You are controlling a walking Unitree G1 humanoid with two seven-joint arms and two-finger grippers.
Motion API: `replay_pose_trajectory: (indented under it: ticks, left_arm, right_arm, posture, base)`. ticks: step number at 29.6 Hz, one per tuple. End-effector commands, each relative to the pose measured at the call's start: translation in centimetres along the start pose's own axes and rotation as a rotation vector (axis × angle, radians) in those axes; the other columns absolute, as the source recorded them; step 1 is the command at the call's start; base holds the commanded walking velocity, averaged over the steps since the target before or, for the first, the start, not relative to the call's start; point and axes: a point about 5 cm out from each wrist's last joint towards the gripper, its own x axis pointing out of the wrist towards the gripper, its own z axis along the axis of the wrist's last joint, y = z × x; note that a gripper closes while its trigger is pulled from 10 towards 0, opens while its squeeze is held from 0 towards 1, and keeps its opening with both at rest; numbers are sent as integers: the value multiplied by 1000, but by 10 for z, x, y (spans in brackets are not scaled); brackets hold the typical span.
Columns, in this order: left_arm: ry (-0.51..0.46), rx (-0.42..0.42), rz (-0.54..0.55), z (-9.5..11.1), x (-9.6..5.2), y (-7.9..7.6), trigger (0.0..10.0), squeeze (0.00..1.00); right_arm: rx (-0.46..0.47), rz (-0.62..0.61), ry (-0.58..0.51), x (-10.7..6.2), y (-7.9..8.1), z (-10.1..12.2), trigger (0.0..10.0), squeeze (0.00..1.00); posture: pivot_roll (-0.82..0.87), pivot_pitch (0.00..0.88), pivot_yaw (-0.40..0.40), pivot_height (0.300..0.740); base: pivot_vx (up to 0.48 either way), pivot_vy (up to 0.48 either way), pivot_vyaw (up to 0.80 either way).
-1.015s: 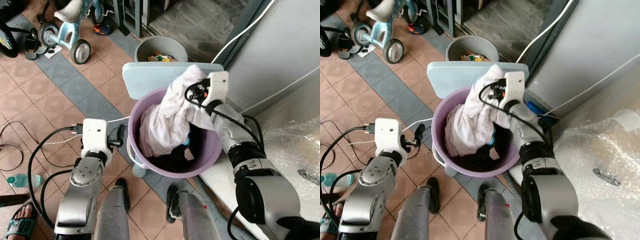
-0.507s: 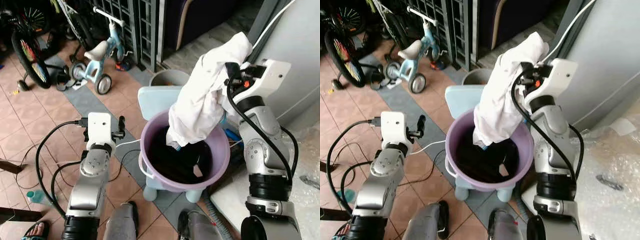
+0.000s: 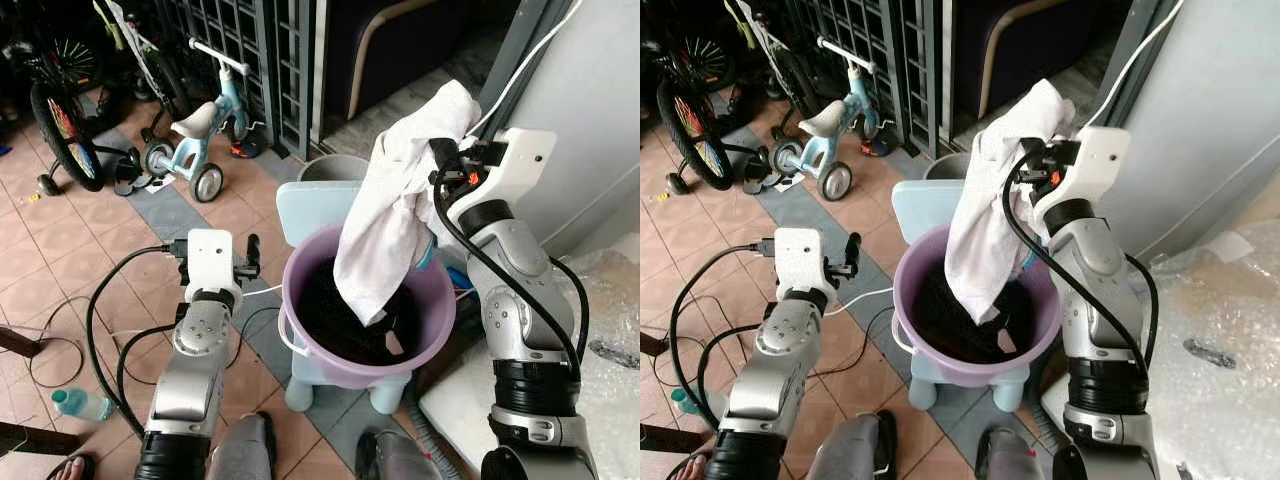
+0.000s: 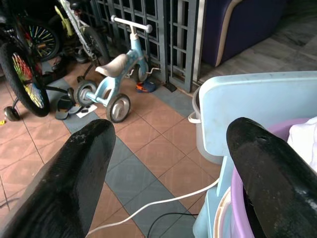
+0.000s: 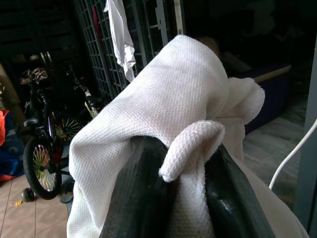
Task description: Clothes washing
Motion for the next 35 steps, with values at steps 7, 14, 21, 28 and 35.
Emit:
replay_pose_trajectory:
  ticks: [7, 14, 21, 28, 35]
  left_arm:
    - [12, 6, 9, -4, -2, 0, 10000, 0]
    - [12, 8, 6, -5, -2, 0, 10000, 0]
    - [14, 9, 9, -5, -2, 1, 10000, 0]
    - [14, 11, 6, -5, -2, 1, 10000, 0]
    - [6, 8, 3, -4, -1, 1, 10000, 0]
  right_arm:
    - [-1, 16, -15, -4, 10, 6, 0, 0]
    - [-3, 1, -2, -3, 9, 4, 3333, 0]
    - [-17, 14, 16, -4, 12, 0, 10000, 0]
    - [-19, 7, 28, -3, 12, -3, 10000, 0]
    - [-10, 0, 43, -2, 11, -5, 10000, 0]
  posture:
    - [18, 83, -9, 740]
    - [21, 85, -10, 740]
    - [24, 85, -9, 740]
    - [24, 85, -5, 740]
    - [24, 81, -7, 740]
  base:
    - [-264, 0, 0]
    - [-269, 0, 0]
    - [-251, 0, 0]
    - [0, 0, 0]
    - [0, 0, 0]
